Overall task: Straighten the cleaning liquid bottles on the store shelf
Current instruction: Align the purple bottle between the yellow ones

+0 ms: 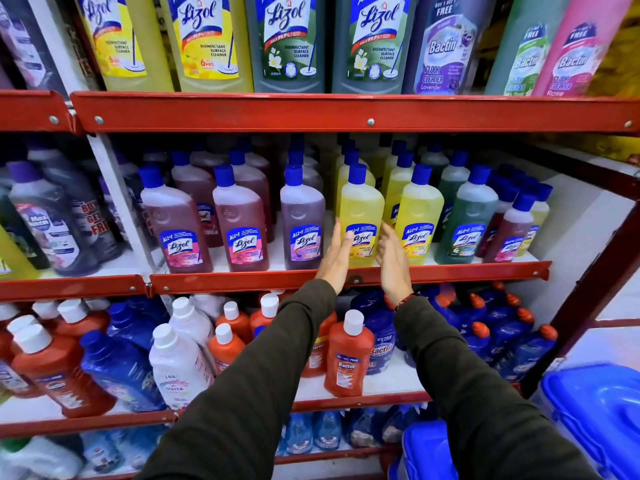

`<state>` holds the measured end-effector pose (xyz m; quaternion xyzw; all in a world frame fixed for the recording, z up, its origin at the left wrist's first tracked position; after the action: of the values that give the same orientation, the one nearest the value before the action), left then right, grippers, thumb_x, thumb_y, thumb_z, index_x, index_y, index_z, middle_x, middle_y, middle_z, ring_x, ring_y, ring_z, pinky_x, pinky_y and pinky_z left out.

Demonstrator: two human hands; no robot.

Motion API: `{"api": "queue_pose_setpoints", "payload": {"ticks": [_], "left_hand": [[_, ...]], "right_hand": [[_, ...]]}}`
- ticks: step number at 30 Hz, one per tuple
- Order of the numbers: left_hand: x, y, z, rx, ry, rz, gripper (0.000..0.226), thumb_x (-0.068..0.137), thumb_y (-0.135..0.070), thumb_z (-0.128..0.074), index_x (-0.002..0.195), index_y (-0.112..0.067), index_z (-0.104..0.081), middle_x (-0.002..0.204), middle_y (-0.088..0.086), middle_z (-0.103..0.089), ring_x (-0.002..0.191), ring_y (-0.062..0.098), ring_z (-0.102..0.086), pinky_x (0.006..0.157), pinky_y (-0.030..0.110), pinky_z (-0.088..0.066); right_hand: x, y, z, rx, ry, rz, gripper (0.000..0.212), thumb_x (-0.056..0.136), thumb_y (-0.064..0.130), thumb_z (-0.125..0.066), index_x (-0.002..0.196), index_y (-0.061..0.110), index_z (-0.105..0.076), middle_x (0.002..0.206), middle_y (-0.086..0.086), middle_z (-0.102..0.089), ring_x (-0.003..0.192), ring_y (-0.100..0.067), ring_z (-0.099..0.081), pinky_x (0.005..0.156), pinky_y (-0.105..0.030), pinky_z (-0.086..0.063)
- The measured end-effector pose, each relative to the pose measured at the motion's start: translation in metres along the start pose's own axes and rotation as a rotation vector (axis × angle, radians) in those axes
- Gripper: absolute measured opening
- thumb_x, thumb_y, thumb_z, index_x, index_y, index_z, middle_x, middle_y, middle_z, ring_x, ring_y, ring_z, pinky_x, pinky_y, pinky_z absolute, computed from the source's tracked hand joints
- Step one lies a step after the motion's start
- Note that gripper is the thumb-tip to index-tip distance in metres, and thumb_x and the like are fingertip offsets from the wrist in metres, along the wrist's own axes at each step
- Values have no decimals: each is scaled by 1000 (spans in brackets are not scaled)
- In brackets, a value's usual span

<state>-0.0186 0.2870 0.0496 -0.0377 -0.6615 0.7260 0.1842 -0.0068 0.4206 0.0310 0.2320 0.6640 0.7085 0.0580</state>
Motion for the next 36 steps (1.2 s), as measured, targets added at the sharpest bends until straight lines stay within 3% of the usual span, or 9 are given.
{"api": "queue_pose_setpoints", "payload": {"ticks": [2,5,8,10,12,15,20,26,36], "left_hand": [[-1,0,0,23,2,-2,84,95,-76,-28,166,-35,-8,173,3,-24,156,24,-26,129,49,-20],[-10,7,3,68,-89,-31,67,107,-62,-29,165,-29,-20,173,4,-19,159,23,-17,127,39,-15],[-23,11,14,33,-219,-151,65,100,-65,-34,152,-28,-47,161,8,-43,150,22,-37,123,50,-34],[-31,11,24,95,-333,-286,50,106,-47,-37,140,-19,-59,144,7,-58,136,18,-51,116,47,-43],[-39,10,38,158,-483,-382,44,108,-37,-36,136,-13,-62,133,2,-59,127,13,-54,114,39,-44],[-39,11,60,127,-643,-358,55,106,-47,-33,151,-20,-49,145,-3,-46,135,-3,-39,118,27,-29],[-25,10,75,-140,-401,-196,78,91,-76,-30,160,-40,-20,172,0,-23,157,17,-25,129,49,-23],[0,36,98,-232,-290,-78,83,82,-95,-42,153,-52,-39,165,-4,-42,149,16,-44,124,51,-35],[11,46,99,-259,-257,-68,73,88,-87,-49,151,-51,-45,160,-7,-49,146,16,-48,123,53,-35]], "right_hand": [[-9,10,-1,-15,-8,-4,67,86,45,-41,151,28,-44,152,0,-54,140,-17,-53,119,-49,-43],[-27,25,-2,-97,-65,73,54,95,27,-40,148,17,-45,150,-4,-49,138,-18,-50,118,-47,-44],[-39,26,-8,-51,-101,137,40,96,14,-38,133,16,-54,138,-11,-53,125,-21,-56,108,-52,-51],[-42,23,-17,-21,-85,149,38,91,20,-38,123,23,-59,130,-11,-59,120,-26,-61,102,-57,-52],[-44,22,-32,-7,-13,147,39,92,23,-38,123,25,-62,127,-10,-64,116,-27,-64,102,-56,-53],[-46,33,-60,62,124,126,46,95,26,-36,137,29,-55,140,-7,-60,131,-23,-58,112,-43,-47],[-33,35,-96,175,275,-8,67,95,35,-37,160,21,-28,165,-5,-38,147,-17,-43,95,-16,-49],[-32,32,-95,270,250,-51,47,110,16,-29,157,16,-34,148,-8,-52,113,-6,-60,71,-8,-55],[-38,33,-91,228,256,-15,65,95,35,-37,158,20,-32,154,-5,-48,124,-10,-57,74,-6,-54]]}}
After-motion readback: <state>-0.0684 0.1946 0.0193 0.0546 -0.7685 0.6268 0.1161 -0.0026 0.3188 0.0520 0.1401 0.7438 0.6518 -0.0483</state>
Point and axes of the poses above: each hand's wrist, its own x-axis towards the middle knuckle, its own z-axis out of the back of the hand, y = z × x, the point moved 3 cm from there along x, towards the middle knuckle
